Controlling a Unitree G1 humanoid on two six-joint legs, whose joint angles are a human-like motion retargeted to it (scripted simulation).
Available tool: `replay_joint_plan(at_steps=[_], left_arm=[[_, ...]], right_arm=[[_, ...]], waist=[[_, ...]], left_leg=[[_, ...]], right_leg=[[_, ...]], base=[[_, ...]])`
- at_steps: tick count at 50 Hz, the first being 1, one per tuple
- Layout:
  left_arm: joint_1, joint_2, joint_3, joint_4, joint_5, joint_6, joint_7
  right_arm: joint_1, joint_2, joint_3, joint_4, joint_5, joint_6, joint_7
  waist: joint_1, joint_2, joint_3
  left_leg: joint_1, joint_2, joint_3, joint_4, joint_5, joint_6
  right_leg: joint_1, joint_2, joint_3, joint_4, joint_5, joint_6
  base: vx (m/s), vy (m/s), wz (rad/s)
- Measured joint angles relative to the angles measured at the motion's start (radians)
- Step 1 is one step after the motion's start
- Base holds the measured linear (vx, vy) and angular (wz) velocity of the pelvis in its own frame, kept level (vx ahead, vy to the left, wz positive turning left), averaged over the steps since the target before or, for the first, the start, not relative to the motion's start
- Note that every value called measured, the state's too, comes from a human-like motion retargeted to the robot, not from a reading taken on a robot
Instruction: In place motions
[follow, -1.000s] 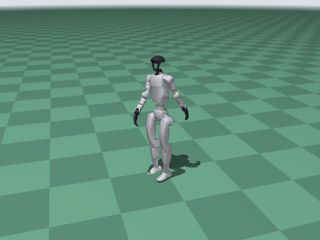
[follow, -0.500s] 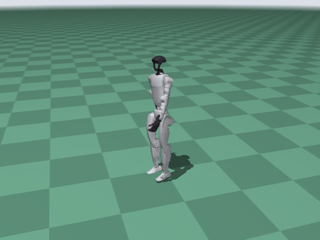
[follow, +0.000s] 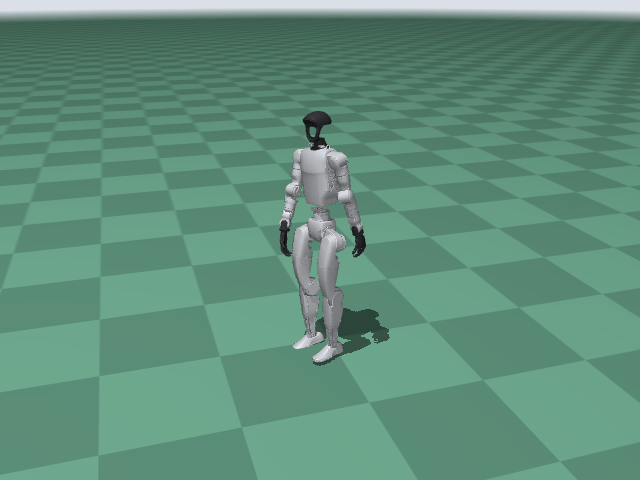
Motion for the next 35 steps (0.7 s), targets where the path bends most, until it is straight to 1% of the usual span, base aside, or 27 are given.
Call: replay_joint_plan(at_steps=[3, 6, 10, 12, 15, 17, 21, 25, 27, 30, 35], left_arm=[[0.13, -0.022, 0.061, -0.005, 0.007, 0.0, -0.023], [0.212, -0.039, 0.102, 0.015, 0.002, 0.011, -0.016], [0.244, -0.044, 0.114, 0.036, -0.029, 0.031, 0.014], [0.22, -0.036, 0.095, 0.036, -0.043, 0.03, 0.012], [0.138, -0.006, 0.042, 0.036, -0.047, 0.028, -0.01], [0.056, 0.018, -0.001, 0.035, -0.05, 0.025, -0.017], [-0.134, 0.057, -0.079, 0.004, -0.09, 0.015, -0.015], [-0.316, 0.062, -0.102, -0.082, -0.134, 0.0, -0.052], [-0.397, 0.065, -0.111, -0.144, -0.14, -0.012, -0.088], [-0.496, 0.073, -0.129, -0.243, -0.117, -0.041, -0.133], [-0.596, 0.067, -0.132, -0.374, -0.096, -0.098, -0.116]], right_arm=[[-0.045, 0.036, 0.032, -0.131, 0.053, -0.04, 0.045], [-0.064, 0.056, 0.065, -0.234, 0.094, -0.073, 0.082], [-0.053, 0.055, 0.091, -0.301, 0.096, -0.106, 0.103], [-0.029, 0.042, 0.096, -0.3, 0.077, -0.116, 0.097], [0.025, 0.017, 0.081, -0.251, 0.026, -0.122, 0.062], [0.068, 0.002, 0.056, -0.178, -0.016, -0.109, 0.028], [0.157, -0.039, -0.026, 0.026, -0.083, -0.033, -0.046], [0.26, -0.103, -0.122, 0.205, -0.093, 0.055, -0.114], [0.342, -0.139, -0.168, 0.215, -0.073, 0.078, -0.134], [0.458, -0.189, -0.238, 0.215, -0.036, 0.074, -0.159], [0.592, -0.243, -0.334, 0.215, -0.008, 0.064, -0.21]], waist=[[-0.004, 0.002, -0.001], [-0.015, 0.005, -0.004], [-0.031, 0.003, -0.013], [-0.035, 0.0, -0.016], [-0.04, -0.008, -0.017], [-0.046, -0.014, -0.018], [-0.048, -0.022, -0.018], [-0.047, -0.025, -0.016], [-0.053, -0.025, -0.011], [-0.057, -0.026, -0.004], [-0.063, -0.028, 0.0]], left_leg=[[0.003, 0.005, 0.008, -0.001, -0.005, 0.0], [0.005, 0.007, 0.014, -0.002, -0.008, 0.0], [0.001, 0.006, 0.01, -0.002, -0.007, 0.0], [-0.001, 0.003, 0.006, -0.002, -0.005, 0.0], [-0.005, -0.002, -0.002, -0.001, 0.0, 0.001], [-0.009, -0.005, -0.01, 0.0, 0.003, 0.0], [-0.016, -0.006, -0.012, 0.001, 0.009, 0.0], [-0.025, -0.001, 0.005, 0.001, 0.01, 0.002], [-0.029, 0.0, 0.013, 0.001, 0.01, 0.003], [-0.03, -0.001, 0.026, 0.002, 0.009, 0.005], [-0.028, -0.003, 0.038, 0.001, 0.007, 0.008]], right_leg=[[-0.006, 0.006, 0.012, 0.003, 0.001, -0.001], [-0.008, 0.01, 0.016, 0.004, 0.002, -0.001], [-0.011, 0.009, 0.014, 0.004, 0.001, -0.001], [-0.01, 0.007, 0.01, 0.004, 0.001, -0.001], [-0.009, 0.001, 0.001, 0.004, -0.001, 0.0], [-0.007, -0.003, -0.006, 0.003, -0.001, 0.001], [-0.007, -0.008, -0.014, 0.003, -0.002, 0.005], [-0.015, -0.011, -0.014, 0.003, -0.001, 0.008], [-0.019, -0.014, -0.014, 0.002, 0.0, 0.008], [-0.024, -0.017, -0.013, 0.0, 0.003, 0.004], [-0.026, -0.019, -0.008, -0.002, 0.004, -0.002]], base=[[0.0, 0.0, 0.0], [0.0, 0.0, 0.0], [0.0, 0.0, 0.0], [0.0, 0.0, 0.0], [0.0, -0.01, 0.06], [-0.02, -0.04, 0.2], [-0.03, -0.04, 0.01], [-0.04, -0.05, -0.2], [-0.04, -0.03, -0.2], [-0.04, -0.02, -0.21], [-0.01, -0.01, -0.04]])
